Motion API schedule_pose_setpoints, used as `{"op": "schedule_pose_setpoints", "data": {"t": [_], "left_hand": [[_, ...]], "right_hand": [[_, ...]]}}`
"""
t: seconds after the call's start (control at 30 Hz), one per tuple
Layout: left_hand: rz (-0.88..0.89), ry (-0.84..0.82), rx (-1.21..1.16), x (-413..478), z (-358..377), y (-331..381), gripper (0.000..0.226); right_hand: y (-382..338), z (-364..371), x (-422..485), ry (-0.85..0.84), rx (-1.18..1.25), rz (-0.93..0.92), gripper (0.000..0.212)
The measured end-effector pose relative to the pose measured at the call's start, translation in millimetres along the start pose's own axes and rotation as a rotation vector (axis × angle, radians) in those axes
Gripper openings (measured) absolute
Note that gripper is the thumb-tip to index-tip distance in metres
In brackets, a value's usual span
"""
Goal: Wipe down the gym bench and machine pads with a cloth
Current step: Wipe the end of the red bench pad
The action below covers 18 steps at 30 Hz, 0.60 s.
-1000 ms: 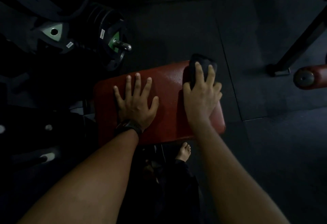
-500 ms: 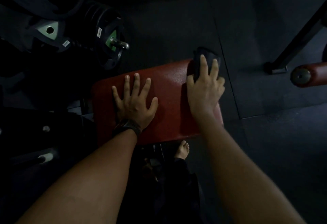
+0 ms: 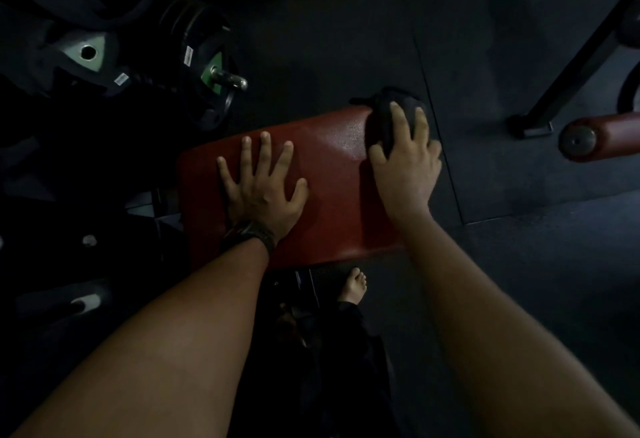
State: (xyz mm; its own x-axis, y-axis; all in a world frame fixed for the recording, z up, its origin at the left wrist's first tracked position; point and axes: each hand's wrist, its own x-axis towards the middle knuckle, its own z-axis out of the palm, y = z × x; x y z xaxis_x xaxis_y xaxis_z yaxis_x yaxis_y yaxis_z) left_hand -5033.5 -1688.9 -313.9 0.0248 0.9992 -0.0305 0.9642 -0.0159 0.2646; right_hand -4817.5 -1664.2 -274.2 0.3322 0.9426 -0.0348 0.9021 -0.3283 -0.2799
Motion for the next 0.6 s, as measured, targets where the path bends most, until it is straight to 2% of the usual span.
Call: {"op": "schedule_pose_setpoints", "data": {"t": [0.1, 0.2, 0.27, 0.37, 0.4, 0.43, 0.53, 0.6], "left_hand": [[0.006, -0.002, 0.003, 0.2, 0.3, -1.0, 0.071], [0.01, 0.002, 0.007, 0.7, 0.1, -1.6, 0.072], [0.018, -0.003, -0.001, 0.2, -0.8, -2.0, 0.073], [0.014, 0.009, 0.0, -1.1, -1.0, -1.5, 0.072], [0.012, 0.019, -0.002, -1.2, -1.2, -1.2, 0.071], [0.008, 0.021, -0.005, -0.9, -1.4, -1.0, 0.071], [0.002, -0.01, -0.002, -0.4, -0.8, -1.0, 0.071], [0.006, -0.012, 0.001, -0.6, 0.2, -1.0, 0.071]], "right_hand": [[-10.1, 6.6, -55.0, 0.083, -0.012, 0.14, 0.067], [-40.7, 14.9, -93.7, 0.011, 0.01, 0.113, 0.068], [-55.9, 19.4, -93.1, -0.039, 0.027, -0.072, 0.066], [-47.3, 15.9, -48.9, -0.052, -0.068, -0.52, 0.06], [-38.4, 12.3, -29.3, -0.057, -0.125, -0.57, 0.061], [-28.7, 8.3, -14.2, -0.064, -0.158, -0.519, 0.063], [2.4, 0.0, -6.5, -0.008, 0.014, -0.019, 0.067], [7.1, 2.2, -34.1, 0.058, 0.058, 0.183, 0.066]]}}
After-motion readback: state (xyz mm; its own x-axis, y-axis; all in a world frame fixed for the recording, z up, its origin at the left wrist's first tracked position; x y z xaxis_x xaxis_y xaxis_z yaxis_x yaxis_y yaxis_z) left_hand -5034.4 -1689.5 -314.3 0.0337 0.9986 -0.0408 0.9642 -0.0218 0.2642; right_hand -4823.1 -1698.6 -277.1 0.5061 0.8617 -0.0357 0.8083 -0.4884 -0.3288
